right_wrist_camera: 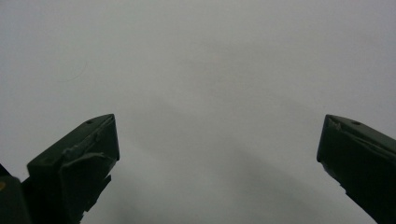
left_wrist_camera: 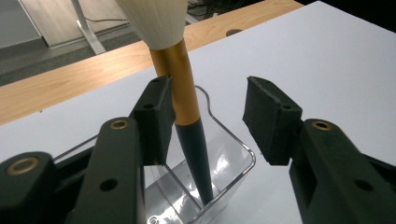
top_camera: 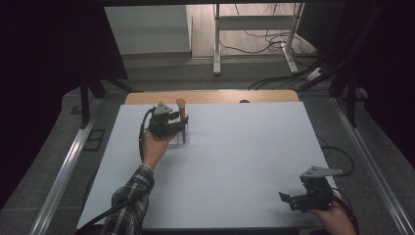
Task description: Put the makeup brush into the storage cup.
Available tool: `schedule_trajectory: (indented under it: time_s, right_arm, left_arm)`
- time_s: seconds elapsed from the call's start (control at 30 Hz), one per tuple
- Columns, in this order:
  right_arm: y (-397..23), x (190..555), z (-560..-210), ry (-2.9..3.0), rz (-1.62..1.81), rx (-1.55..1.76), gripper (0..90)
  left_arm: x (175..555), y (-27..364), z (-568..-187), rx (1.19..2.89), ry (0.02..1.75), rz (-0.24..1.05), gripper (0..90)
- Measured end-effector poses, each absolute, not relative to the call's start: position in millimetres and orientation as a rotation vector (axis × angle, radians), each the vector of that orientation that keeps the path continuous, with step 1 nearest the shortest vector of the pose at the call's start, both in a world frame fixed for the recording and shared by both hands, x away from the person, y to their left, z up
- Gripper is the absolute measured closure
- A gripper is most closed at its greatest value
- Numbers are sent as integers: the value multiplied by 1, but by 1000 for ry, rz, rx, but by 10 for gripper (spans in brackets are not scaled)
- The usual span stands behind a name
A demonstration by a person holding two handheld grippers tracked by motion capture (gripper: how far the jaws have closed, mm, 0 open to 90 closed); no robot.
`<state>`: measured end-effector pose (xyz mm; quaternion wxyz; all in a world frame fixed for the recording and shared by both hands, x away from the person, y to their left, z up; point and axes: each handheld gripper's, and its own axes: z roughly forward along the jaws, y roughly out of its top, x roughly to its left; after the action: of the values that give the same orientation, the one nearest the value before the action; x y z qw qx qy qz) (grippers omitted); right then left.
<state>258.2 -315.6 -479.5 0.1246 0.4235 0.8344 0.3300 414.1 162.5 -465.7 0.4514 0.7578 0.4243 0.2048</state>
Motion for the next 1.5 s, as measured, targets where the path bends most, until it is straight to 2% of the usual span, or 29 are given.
schedule_trajectory:
  time_s: [0.43,1.5]
  right_arm:
    - [-315,258,-479,2435,959,1238,0]
    - [-316,259,-479,2449,963,1234,0]
  left_arm:
    - [413,165,-463,1882,1057,478,333]
    - [397,168,-460,1940,1029,415,108]
